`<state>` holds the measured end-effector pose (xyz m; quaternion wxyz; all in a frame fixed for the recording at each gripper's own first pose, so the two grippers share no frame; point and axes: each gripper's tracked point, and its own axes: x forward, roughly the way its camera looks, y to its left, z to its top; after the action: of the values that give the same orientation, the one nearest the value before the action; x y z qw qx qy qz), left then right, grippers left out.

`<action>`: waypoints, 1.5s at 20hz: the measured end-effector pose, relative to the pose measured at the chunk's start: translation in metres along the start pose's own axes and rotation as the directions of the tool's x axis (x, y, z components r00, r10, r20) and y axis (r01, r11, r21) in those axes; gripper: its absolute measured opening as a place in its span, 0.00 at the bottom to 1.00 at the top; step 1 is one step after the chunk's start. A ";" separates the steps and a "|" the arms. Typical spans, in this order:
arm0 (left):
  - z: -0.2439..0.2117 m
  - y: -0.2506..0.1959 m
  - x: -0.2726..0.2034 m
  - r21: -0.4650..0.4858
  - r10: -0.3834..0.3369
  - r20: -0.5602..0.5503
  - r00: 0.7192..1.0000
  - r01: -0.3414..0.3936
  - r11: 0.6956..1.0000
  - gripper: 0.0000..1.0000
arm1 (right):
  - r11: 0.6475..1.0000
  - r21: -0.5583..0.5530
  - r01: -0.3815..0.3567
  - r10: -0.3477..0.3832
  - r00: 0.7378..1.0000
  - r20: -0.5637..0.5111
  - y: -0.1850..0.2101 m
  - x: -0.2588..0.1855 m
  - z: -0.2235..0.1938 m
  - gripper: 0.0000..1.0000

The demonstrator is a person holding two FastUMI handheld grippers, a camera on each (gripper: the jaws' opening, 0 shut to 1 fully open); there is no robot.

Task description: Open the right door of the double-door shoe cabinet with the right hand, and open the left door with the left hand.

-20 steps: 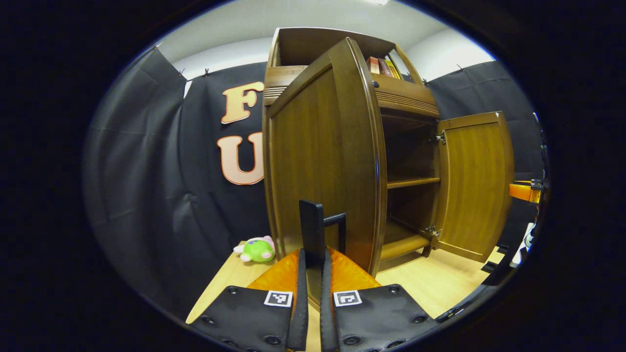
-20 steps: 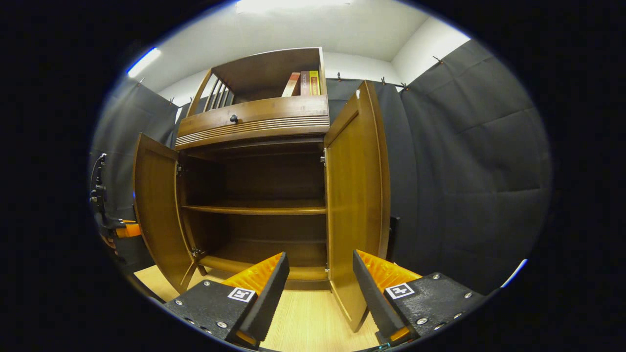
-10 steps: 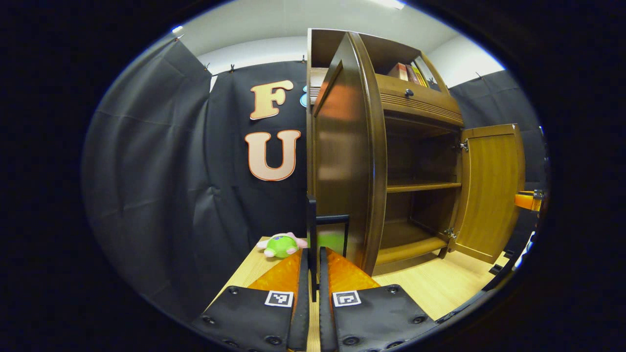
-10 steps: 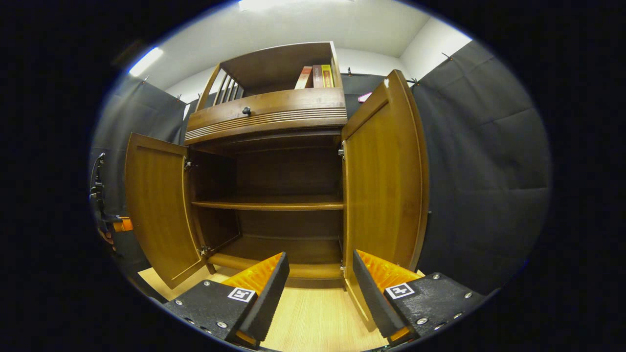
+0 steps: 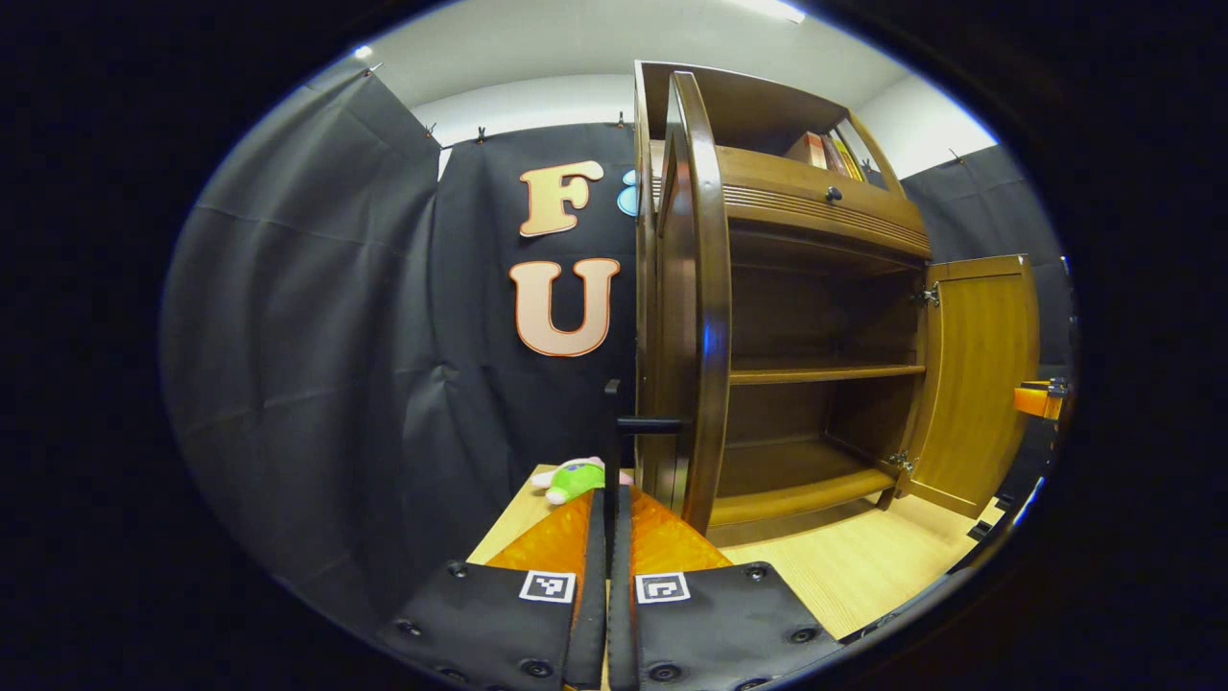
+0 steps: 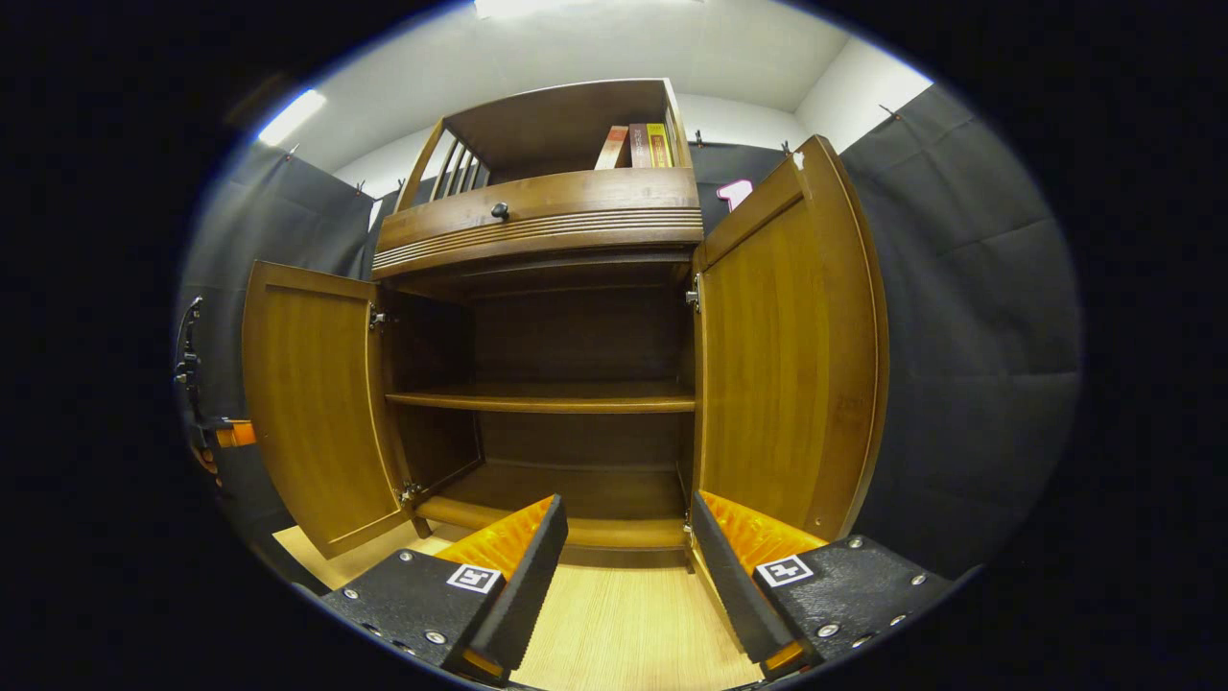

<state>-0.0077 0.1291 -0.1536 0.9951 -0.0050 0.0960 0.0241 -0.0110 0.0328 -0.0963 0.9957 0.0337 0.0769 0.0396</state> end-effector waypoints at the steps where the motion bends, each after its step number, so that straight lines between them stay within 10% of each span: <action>1: 0.000 0.004 -0.002 -0.001 0.010 0.001 1.000 -0.010 1.000 0.09 | 1.000 -0.001 -0.001 0.001 1.000 -0.003 0.000 0.001 -0.001 0.82; 15: 0.048 -0.050 -0.062 -0.024 -0.029 0.070 0.997 0.030 0.999 0.16 | 1.000 -0.004 0.005 -0.005 1.000 0.003 -0.012 0.003 0.008 0.82; 17: 0.062 -0.066 -0.068 -0.038 -0.035 0.095 0.995 0.038 0.999 0.02 | 1.000 -0.004 0.011 -0.011 1.000 0.002 -0.015 0.003 0.010 0.82; 29: 0.103 -0.151 -0.059 0.000 -0.131 0.123 0.984 0.132 0.991 0.76 | 0.999 -0.001 0.038 -0.037 0.999 0.023 -0.038 -0.003 0.029 0.93; 30: 0.102 -0.153 -0.056 0.000 -0.129 0.118 0.985 0.130 0.992 0.82 | 0.999 0.002 0.039 -0.039 0.999 0.026 -0.040 -0.005 0.031 0.71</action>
<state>-0.0359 -0.0252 -0.0417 0.9984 -0.0138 0.0365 -0.0399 -0.0079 -0.0092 -0.0682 0.9972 0.0333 0.0647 0.0197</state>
